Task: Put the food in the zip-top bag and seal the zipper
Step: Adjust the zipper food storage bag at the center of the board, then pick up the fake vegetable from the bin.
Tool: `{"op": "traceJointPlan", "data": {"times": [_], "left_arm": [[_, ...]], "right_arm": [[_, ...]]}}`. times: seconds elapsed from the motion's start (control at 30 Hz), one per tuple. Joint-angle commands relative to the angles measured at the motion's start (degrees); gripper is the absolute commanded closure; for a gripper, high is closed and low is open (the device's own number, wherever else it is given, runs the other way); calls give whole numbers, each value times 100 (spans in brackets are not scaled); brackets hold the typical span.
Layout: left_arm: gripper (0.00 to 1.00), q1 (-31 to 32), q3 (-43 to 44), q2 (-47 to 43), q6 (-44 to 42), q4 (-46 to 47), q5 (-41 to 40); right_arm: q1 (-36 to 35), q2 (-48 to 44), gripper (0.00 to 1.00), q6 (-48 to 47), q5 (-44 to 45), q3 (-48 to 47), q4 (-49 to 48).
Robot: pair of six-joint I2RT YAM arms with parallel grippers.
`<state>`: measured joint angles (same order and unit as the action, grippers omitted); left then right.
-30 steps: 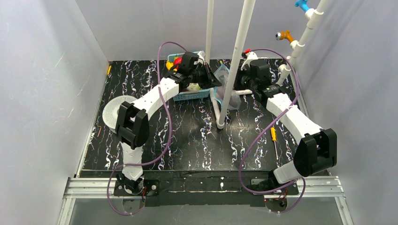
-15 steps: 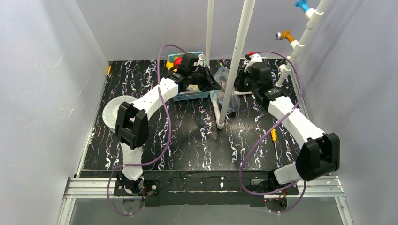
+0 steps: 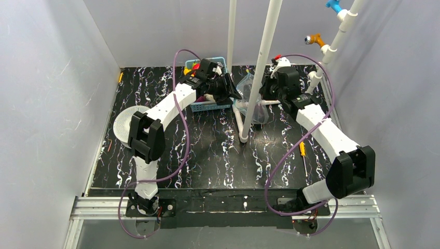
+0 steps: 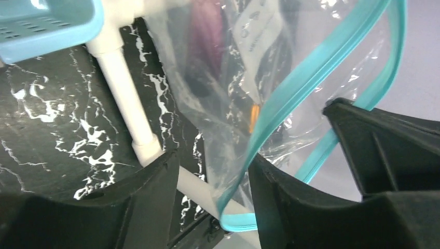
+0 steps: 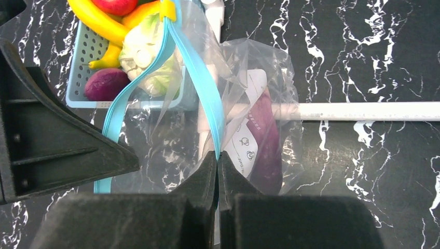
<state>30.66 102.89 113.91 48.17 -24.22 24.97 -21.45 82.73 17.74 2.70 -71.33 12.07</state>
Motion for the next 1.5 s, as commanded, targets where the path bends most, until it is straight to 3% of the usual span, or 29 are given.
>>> {"op": "traceJointPlan", "data": {"times": [0.0, 0.2, 0.33, 0.4, 0.77, 0.93, 1.37, 1.47], "left_arm": [[41, -202, 89, -409, -503, -382, -222], [25, -824, -350, -947, -901, -452, -684], [10, -1115, -333, -898, -1549, -717, -1215], [8, -1132, -84, -673, -2098, -872, -1505], [21, -889, 1326, 804, -4127, -1113, -3008], [35, -755, 1681, 1271, -4247, -1386, -3687], [42, -681, 1982, 1983, -4220, -2192, -4186], [54, -676, 1936, 1908, -4265, -2237, -4200]], "right_arm": [[5, -258, 99, -144, 441, -217, 15], [-15, -202, 99, -65, 1127, -400, 337], [-11, -104, 99, -43, 1054, -389, 289], [-10, -38, 99, -46, 921, -377, 240], [-8, 286, 99, -131, 491, -488, 192], [-8, 394, 99, -114, 281, -527, 202], [10, 444, 99, -118, 129, -515, 159], [10, 424, 99, -113, 88, -488, 126]]}}
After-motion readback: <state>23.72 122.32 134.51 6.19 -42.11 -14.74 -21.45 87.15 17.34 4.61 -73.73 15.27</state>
